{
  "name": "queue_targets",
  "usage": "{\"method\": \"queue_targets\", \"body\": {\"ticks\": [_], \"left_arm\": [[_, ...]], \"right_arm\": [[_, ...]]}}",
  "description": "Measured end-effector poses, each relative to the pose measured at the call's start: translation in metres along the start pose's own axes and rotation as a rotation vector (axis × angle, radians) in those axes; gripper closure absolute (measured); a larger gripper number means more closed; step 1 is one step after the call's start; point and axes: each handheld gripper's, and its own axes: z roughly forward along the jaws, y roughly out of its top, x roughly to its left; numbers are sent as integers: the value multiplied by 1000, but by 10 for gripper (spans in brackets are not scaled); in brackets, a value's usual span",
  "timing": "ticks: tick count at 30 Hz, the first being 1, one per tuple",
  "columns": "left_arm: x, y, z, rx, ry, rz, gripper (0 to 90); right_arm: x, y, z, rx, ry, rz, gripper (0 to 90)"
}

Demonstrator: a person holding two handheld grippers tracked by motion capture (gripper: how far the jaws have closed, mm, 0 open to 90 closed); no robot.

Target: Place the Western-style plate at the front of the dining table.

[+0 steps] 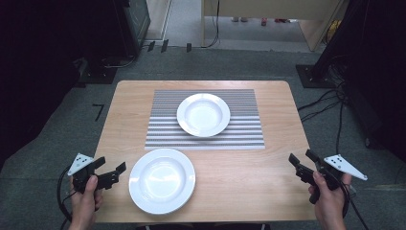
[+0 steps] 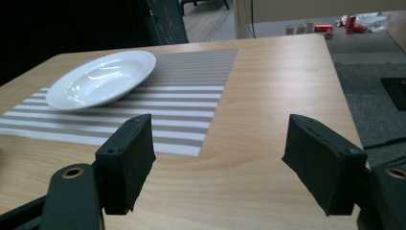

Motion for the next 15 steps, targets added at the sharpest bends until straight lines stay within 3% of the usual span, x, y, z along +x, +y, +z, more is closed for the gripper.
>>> {"method": "queue_targets", "body": {"ticks": [6,11,15], "left_arm": [[15,-22,-4,24,47,-33,111],[23,-41,-2,52,105,-63,111],[22,-48,4,96,137,-54,111]], "right_arm": [[-18,-21,-10,25,-42,37,260],[-29,-37,-15,53,-100,0,259],[-37,-53,-8,121,-112,17,259]]}}
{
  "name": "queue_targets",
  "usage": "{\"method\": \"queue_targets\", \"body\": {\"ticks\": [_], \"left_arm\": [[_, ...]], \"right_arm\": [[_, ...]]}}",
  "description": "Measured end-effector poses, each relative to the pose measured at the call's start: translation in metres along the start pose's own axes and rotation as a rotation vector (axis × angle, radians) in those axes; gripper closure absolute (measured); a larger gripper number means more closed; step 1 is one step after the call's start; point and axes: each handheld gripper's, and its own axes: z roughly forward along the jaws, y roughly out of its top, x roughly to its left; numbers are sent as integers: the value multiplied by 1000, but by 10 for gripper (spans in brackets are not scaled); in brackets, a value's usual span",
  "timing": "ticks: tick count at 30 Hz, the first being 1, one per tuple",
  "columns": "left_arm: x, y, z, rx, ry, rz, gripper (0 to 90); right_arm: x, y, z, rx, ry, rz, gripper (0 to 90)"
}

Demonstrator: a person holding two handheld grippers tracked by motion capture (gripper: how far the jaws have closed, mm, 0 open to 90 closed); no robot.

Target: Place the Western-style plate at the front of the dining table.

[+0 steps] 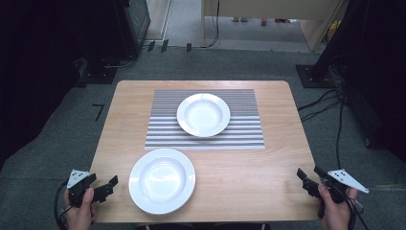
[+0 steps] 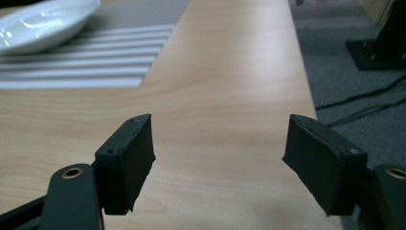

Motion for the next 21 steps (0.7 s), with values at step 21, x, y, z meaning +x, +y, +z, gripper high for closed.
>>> {"method": "queue_targets", "body": {"ticks": [21], "left_arm": [[-15,-3,16,58,121,127,102]], "right_arm": [[15,-6,24,212,-82,-146,245]]}}
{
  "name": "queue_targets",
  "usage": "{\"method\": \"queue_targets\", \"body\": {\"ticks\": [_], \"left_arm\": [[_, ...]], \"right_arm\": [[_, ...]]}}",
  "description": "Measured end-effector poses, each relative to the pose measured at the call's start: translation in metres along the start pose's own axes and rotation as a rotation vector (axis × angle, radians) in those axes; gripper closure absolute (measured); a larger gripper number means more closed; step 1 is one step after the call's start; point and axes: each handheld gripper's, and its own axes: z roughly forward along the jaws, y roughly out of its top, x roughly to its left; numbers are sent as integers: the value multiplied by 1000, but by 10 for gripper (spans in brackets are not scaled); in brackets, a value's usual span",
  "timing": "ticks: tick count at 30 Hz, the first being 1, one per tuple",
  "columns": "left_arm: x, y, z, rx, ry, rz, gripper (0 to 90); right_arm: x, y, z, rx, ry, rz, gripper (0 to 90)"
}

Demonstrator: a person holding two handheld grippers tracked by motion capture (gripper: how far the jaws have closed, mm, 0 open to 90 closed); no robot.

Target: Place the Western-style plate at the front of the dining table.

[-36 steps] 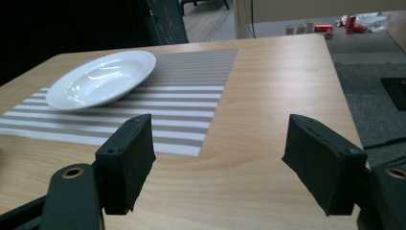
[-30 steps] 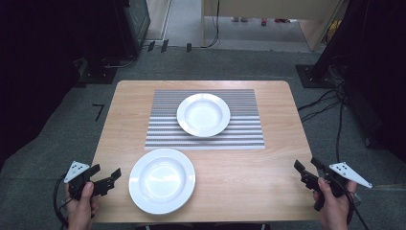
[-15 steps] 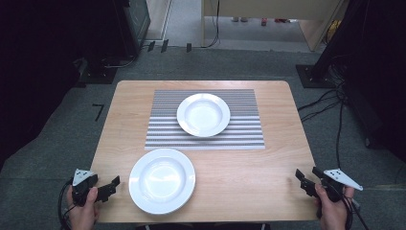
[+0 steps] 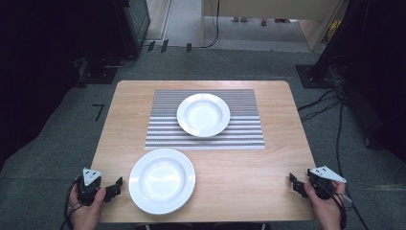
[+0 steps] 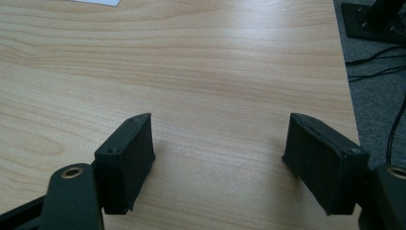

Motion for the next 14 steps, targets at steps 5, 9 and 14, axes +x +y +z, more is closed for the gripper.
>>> {"method": "queue_targets", "body": {"ticks": [5,9,14], "left_arm": [[-1,0,1,-4,3,-2,98],[-1,0,1,-6,3,-4,99],[-1,0,1,-6,3,-4,99]], "right_arm": [[1,0,0,4,4,-3,227],[1,1,1,6,6,-7,210],[1,1,1,9,8,-7,196]]}}
